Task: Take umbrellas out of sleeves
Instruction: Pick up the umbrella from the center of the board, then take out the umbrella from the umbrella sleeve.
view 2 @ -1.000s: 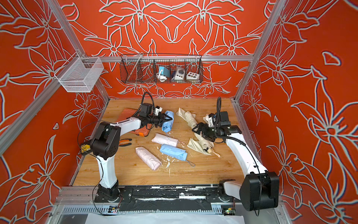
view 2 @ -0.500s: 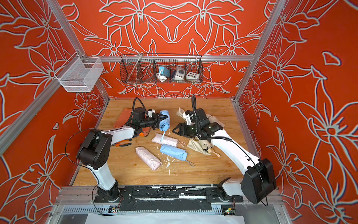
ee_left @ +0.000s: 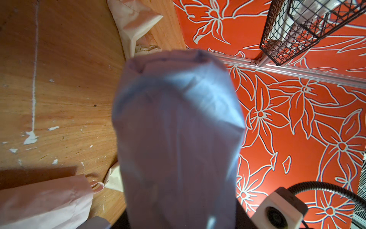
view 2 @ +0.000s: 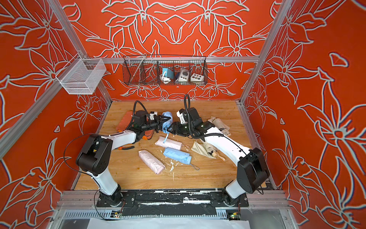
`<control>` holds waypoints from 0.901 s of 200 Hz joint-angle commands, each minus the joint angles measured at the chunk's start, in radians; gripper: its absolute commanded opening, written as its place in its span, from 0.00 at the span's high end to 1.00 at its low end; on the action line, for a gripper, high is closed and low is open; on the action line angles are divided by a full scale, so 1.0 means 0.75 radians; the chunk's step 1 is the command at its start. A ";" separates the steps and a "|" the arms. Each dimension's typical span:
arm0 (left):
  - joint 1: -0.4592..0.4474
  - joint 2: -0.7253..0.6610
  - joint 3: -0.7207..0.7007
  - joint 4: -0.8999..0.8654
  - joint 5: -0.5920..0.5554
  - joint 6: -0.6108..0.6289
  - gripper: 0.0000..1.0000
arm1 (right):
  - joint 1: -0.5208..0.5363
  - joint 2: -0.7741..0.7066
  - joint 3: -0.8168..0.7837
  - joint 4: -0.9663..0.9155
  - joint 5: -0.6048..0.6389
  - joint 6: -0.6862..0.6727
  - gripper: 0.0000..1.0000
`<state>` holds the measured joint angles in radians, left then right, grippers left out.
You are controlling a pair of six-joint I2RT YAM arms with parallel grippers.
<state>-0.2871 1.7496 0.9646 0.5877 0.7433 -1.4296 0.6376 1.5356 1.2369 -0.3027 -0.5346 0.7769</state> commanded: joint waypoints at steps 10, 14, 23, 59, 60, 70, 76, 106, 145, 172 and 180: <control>0.000 -0.046 0.004 0.116 0.021 -0.021 0.59 | 0.003 0.038 0.065 0.067 0.032 0.030 0.41; 0.000 -0.045 0.005 0.116 0.021 -0.021 0.58 | 0.003 0.042 0.071 0.065 0.027 0.031 0.41; 0.000 -0.041 0.007 0.117 0.021 -0.021 0.58 | 0.003 0.049 0.082 0.064 0.017 0.034 0.41; 0.001 -0.018 0.017 0.124 0.021 -0.023 0.59 | 0.008 0.054 0.078 0.092 -0.015 0.072 0.42; 0.001 -0.018 0.018 0.124 0.021 -0.023 0.58 | 0.009 0.055 0.078 0.093 -0.016 0.073 0.42; 0.000 -0.012 0.023 0.124 0.020 -0.023 0.59 | 0.015 0.052 0.071 0.106 -0.017 0.086 0.42; 0.000 -0.008 0.025 0.125 0.019 -0.022 0.59 | 0.018 0.051 0.071 0.104 -0.016 0.086 0.42; 0.000 0.007 0.031 0.120 0.018 -0.014 0.59 | 0.028 0.041 0.078 0.096 -0.020 0.094 0.43; 0.002 0.013 0.031 0.111 0.017 0.002 0.59 | 0.067 0.028 0.048 0.103 -0.008 0.118 0.45; 0.006 0.011 0.028 0.104 0.017 0.010 0.58 | 0.083 0.001 0.027 0.089 0.013 0.119 0.45; 0.006 0.009 0.029 0.102 0.016 0.010 0.58 | 0.084 -0.005 0.020 0.079 0.028 0.118 0.47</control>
<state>-0.2867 1.7557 0.9607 0.5934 0.7513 -1.4345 0.6750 1.5692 1.2648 -0.2539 -0.5137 0.8478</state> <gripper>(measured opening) 0.452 0.545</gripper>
